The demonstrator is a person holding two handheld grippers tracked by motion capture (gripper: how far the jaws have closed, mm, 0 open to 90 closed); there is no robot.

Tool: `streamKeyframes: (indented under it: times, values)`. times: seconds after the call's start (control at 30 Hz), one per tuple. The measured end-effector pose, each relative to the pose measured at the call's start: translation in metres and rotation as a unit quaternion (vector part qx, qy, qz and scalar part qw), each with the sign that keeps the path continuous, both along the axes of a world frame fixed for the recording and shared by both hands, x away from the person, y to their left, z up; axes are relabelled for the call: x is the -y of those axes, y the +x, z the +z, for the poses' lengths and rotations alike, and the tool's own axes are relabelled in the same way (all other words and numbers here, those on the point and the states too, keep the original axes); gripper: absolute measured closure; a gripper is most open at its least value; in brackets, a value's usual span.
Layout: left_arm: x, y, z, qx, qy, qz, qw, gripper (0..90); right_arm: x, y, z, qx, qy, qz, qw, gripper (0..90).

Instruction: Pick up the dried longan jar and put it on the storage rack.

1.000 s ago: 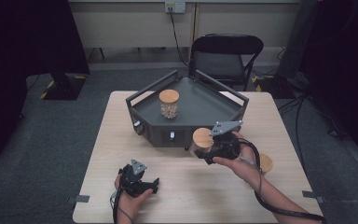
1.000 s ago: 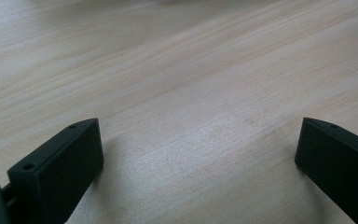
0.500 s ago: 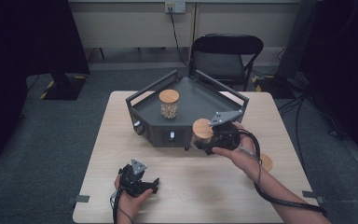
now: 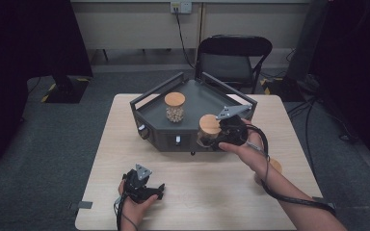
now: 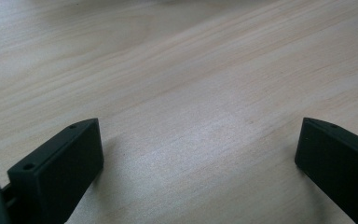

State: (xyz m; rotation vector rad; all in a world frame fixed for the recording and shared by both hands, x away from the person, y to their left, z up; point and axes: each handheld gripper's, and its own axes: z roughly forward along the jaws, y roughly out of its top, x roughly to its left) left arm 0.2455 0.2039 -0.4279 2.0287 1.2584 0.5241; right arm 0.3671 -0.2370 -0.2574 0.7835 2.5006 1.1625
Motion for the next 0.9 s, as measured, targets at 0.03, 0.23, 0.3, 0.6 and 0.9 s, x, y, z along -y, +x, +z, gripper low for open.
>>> streamKeyframes:
  times: [0.03,0.23,0.3,0.6,0.9]
  values:
    - [0.000,0.000,0.000,0.000,0.000,0.000,1.0000,0.1,0.000,0.001,0.001,0.000,0.000,-0.001,1.0000,25.0]
    - [0.000,0.000,0.000,0.000,0.000,0.000,1.0000,0.1,-0.005,0.005,0.009,0.002,-0.004,-0.002,1.0000,25.0]
    - [0.000,0.000,0.000,0.000,0.000,0.000,1.0000,0.1,-0.007,0.007,0.012,0.002,-0.005,-0.004,1.0000,25.0]
    - [0.000,0.000,0.000,0.000,0.000,0.000,1.0000,0.1,-0.009,0.017,0.019,0.000,-0.001,-0.016,0.9999,25.0]
    - [0.000,0.000,0.000,0.000,0.000,0.000,1.0000,0.1,-0.013,0.026,0.024,-0.001,-0.005,-0.031,0.9995,25.0]
